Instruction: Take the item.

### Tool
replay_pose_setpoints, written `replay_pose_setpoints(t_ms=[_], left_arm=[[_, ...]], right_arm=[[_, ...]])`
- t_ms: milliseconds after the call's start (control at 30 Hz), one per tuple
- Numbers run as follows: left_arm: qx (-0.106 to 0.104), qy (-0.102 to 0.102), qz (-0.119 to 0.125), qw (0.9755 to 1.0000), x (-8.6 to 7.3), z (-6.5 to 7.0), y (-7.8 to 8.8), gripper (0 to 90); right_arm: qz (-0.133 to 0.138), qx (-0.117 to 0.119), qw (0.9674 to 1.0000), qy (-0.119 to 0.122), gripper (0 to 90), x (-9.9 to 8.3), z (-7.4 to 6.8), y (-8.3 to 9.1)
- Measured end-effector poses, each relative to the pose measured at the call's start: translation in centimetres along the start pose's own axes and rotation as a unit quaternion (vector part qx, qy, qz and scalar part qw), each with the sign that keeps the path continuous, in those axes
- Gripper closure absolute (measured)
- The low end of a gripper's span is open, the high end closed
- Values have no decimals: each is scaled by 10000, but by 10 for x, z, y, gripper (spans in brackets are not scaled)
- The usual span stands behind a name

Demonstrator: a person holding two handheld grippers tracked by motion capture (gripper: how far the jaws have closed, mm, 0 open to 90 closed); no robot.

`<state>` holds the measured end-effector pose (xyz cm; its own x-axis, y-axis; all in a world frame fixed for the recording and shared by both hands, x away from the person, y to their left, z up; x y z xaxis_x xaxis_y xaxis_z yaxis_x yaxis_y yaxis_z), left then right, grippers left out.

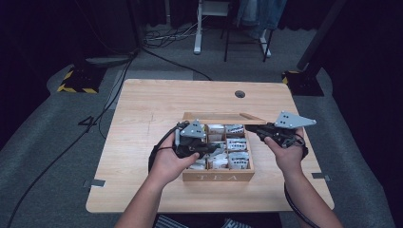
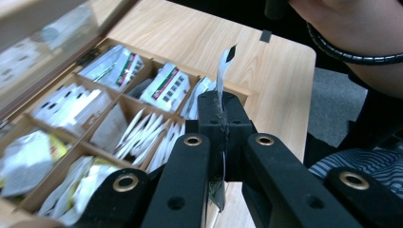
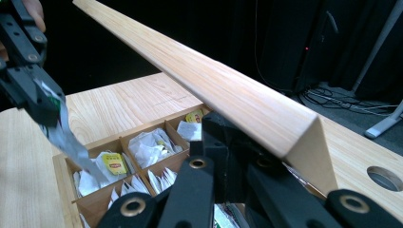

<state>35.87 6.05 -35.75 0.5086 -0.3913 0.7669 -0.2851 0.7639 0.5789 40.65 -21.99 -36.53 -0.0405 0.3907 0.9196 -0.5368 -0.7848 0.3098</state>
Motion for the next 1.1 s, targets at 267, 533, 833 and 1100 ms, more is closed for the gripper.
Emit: replay_pose_setpoints(t_ms=[267,533,833,1100], left_arm=[[167,14,56,9998,-8,-8,19,895],[375,150,72,9992,-21,-22,39,895],[636,418,231,9968,-44,-38,55,893],[966,565,283,9933,-63,-50,67,891]], right_arm=[[-16,-10,10000,10,900,-1,-1,0],[-24,-33,10000,9,900,-1,-1,0],[-50,-44,10000,5,900,-2,-2,-1],[-156,-33,9999,14,900,-5,-3,-6]])
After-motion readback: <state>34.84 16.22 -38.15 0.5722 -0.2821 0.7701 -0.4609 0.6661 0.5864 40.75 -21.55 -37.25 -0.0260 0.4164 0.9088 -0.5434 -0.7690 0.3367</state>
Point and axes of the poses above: each handheld gripper's, and its own axes: y roughly backward along the jaws, x roughly out of its top, z roughly to its right, the point moved 2 cm from there along -y, roughly forward along the jaws, and after that the axes turned 12 degrees about y, right-handed, at the moved point
